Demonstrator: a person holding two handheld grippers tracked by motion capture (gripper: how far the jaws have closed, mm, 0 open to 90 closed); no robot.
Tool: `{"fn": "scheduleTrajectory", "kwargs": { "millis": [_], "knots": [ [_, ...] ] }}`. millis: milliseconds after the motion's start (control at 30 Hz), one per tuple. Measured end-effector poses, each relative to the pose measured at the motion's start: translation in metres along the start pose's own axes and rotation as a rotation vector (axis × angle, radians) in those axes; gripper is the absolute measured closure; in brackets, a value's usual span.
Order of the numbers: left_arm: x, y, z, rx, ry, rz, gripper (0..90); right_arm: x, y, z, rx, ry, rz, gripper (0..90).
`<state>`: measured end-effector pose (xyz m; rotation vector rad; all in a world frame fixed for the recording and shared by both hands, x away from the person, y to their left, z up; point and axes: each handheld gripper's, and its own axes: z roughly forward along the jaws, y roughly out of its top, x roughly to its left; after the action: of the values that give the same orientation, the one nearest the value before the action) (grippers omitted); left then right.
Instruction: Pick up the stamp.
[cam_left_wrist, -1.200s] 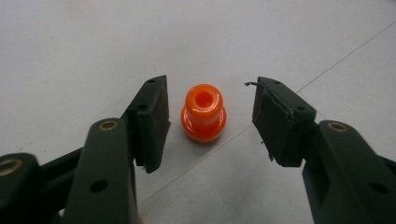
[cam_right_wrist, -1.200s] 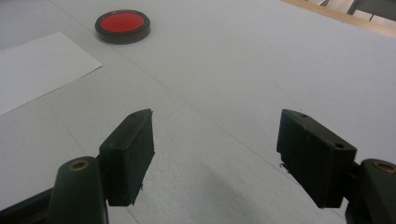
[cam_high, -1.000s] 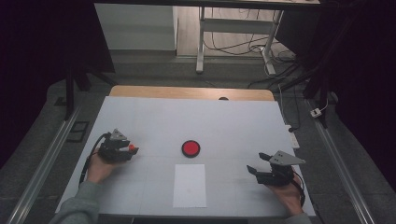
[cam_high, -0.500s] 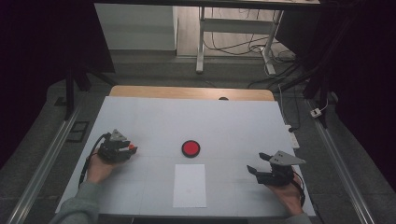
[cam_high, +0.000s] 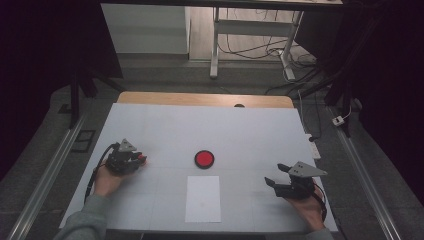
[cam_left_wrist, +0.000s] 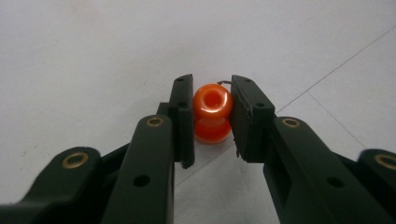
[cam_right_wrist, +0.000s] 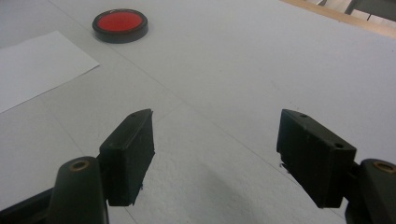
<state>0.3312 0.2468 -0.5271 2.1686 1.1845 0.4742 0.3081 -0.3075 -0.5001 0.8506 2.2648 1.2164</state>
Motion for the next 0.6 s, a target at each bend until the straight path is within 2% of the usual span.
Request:
{"fn": "scheduleTrajectory", "kwargs": {
  "millis": [200,600],
  "knots": [
    [0.000,0.000,-0.001,0.002,0.003,0.008,72.3,0.000,0.000,-0.001,-0.002,-0.002,0.002,26.7],
    [0.001,0.001,-0.011,-0.051,-0.008,-0.012,72.4,0.000,0.000,-0.001,-0.003,-0.003,-0.002,26.9]
  ]
}}
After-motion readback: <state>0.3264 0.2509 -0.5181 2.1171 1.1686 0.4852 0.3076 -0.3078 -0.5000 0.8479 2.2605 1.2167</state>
